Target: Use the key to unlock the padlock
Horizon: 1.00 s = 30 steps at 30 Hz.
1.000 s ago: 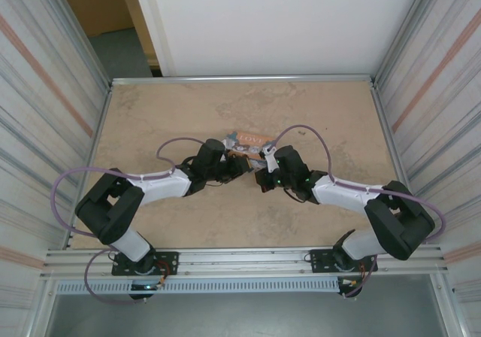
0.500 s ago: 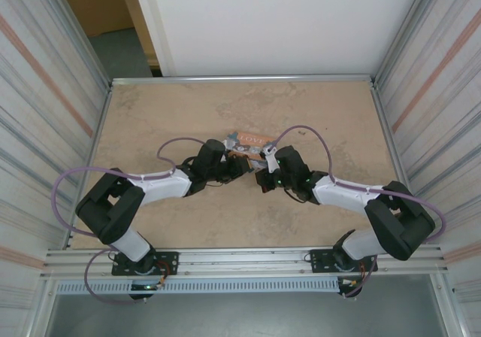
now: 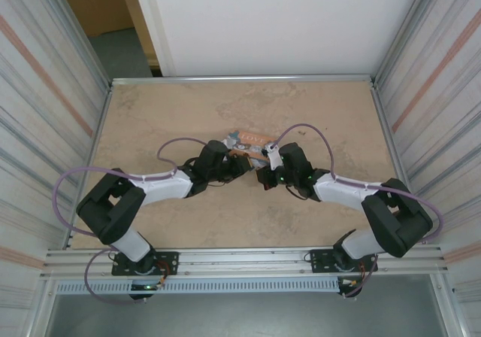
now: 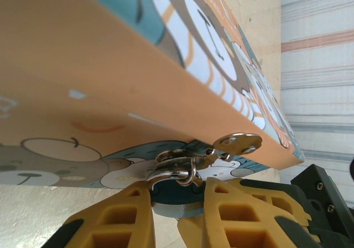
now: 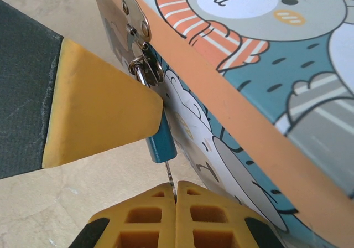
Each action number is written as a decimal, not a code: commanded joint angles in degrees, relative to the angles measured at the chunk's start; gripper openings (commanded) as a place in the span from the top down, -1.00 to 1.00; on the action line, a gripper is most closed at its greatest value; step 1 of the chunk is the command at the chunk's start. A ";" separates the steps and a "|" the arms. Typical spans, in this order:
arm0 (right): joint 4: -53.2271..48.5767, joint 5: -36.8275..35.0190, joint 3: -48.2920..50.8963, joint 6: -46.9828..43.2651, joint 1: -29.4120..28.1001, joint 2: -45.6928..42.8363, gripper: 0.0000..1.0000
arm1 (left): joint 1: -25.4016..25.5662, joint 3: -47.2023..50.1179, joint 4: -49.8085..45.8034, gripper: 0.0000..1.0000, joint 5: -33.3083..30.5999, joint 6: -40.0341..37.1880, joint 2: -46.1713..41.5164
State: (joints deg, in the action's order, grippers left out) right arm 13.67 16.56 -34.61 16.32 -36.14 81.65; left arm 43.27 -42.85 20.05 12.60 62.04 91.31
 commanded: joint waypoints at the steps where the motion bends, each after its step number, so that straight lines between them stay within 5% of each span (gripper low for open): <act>1: 18.69 1.04 -5.59 0.63 1.24 -0.05 1.00 | 4.81 1.01 0.20 0.73 9.97 1.86 1.48; 30: 18.11 4.01 -14.25 2.60 0.41 2.41 1.00 | 6.04 0.30 0.84 0.73 9.39 2.73 2.91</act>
State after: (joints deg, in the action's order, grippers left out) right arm 10.83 18.09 -40.32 17.52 -34.89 85.10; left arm 43.27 -42.85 23.90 7.46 64.77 92.31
